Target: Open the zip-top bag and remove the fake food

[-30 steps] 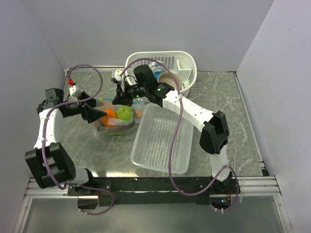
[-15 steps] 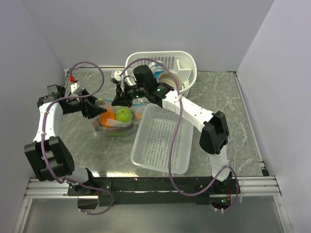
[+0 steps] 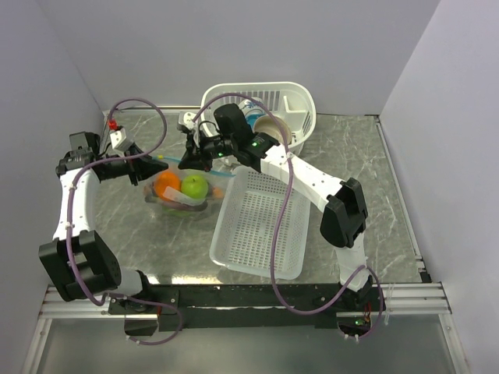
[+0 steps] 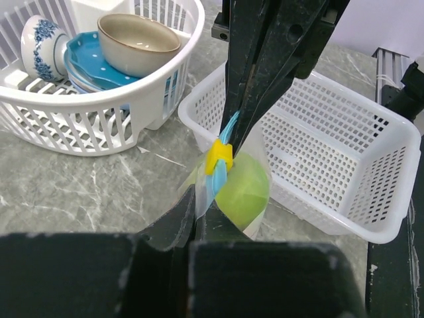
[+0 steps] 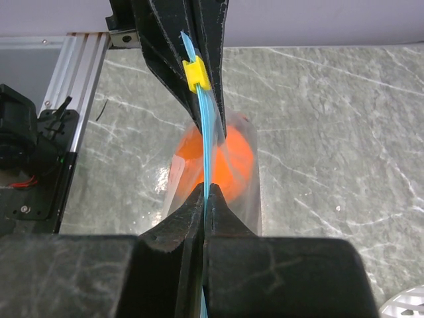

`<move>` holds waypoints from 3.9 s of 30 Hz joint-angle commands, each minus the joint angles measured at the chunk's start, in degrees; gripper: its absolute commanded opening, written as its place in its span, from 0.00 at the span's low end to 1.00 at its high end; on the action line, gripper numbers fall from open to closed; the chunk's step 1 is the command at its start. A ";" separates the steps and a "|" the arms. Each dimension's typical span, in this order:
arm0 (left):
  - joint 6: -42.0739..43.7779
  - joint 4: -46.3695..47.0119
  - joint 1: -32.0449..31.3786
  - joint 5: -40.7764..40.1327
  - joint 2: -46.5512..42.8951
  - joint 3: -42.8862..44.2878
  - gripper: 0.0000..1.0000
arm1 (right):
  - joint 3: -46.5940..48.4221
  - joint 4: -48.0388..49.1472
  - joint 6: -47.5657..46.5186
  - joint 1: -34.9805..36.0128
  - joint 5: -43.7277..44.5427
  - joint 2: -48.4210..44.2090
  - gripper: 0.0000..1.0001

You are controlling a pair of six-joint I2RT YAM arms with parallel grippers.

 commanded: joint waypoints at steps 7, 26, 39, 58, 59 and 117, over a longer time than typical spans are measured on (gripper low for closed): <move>-11.18 10.93 -0.29 13.44 -5.44 -3.11 0.01 | 0.66 10.55 2.89 -0.03 3.72 -2.85 0.34; -11.54 9.88 -0.46 13.35 -5.97 -5.22 0.01 | 4.27 5.03 -7.39 6.83 6.81 -0.83 0.41; -11.36 9.27 -0.46 13.35 -6.32 -6.01 0.01 | 4.00 5.64 -7.48 6.56 6.19 -0.92 0.20; -13.02 6.98 0.76 13.26 -7.29 -3.56 0.01 | -10.40 16.80 -0.89 1.29 4.69 -6.80 0.06; -13.47 7.24 1.46 13.26 -7.28 -2.16 0.01 | -11.54 17.42 -0.89 1.20 5.13 -7.68 0.06; -3.23 -0.99 10.61 13.00 6.59 14.36 0.01 | -43.10 16.83 25.21 -7.67 32.73 -25.27 0.33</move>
